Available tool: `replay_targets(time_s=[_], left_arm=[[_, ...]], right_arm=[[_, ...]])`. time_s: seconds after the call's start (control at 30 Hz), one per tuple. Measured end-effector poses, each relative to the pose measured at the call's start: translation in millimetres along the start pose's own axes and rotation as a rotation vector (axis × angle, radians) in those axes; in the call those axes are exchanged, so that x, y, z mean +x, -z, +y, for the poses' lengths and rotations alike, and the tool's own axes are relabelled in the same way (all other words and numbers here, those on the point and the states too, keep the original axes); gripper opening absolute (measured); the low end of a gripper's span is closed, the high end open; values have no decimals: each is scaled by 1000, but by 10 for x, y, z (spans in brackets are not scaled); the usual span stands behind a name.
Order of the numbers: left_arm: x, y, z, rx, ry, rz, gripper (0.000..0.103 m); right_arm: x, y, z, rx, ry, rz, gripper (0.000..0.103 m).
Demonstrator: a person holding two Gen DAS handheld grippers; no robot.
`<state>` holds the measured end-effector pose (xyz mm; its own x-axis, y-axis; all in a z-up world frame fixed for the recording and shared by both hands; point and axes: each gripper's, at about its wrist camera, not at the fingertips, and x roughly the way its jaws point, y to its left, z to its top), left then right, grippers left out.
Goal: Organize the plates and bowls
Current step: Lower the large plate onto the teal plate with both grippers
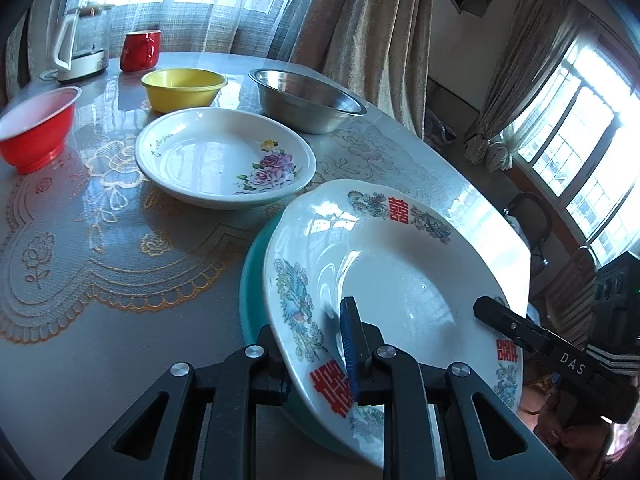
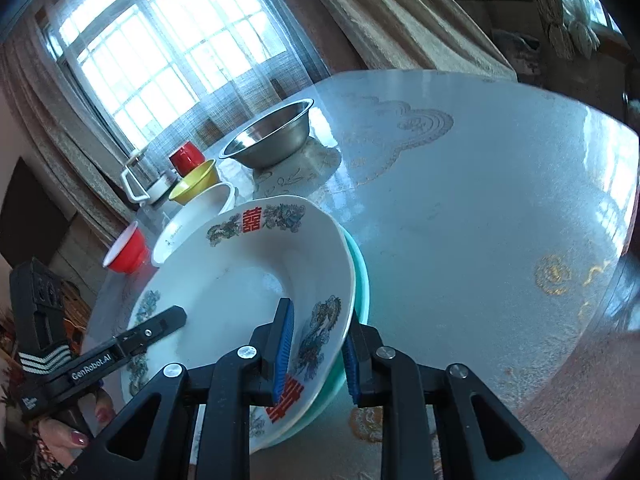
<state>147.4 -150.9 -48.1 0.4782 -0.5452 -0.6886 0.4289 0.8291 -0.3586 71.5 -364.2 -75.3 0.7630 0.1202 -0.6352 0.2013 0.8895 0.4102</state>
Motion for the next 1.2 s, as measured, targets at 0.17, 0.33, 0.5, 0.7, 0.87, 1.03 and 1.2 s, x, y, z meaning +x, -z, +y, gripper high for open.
replay_targets(time_s=[0.17, 0.33, 0.5, 0.7, 0.87, 1.03, 1.2], left_arm=[[-45, 39, -28, 21, -36, -3, 23], [-86, 60, -36, 32, -52, -5, 24], [-131, 64, -36, 38, -60, -10, 25], [-223, 49, -11, 34, -69, -28, 25], [-369, 69, -2, 65, -109, -68, 25], [-407, 142, -64, 102, -103, -70, 21], [-361, 106, -82, 106, -124, -82, 21]], right_arm=[[10, 5, -2, -7, 9, -3, 20], [28, -4, -5, 3, 14, 0, 20], [31, 1, 10, 2, 24, 2, 20], [36, 1, 13, 0, 26, 4, 20], [35, 14, 24, 0, 31, 5, 20], [5, 33, 0, 47, 8, 32, 21], [-32, 76, 86, 8, 41, 25, 20]])
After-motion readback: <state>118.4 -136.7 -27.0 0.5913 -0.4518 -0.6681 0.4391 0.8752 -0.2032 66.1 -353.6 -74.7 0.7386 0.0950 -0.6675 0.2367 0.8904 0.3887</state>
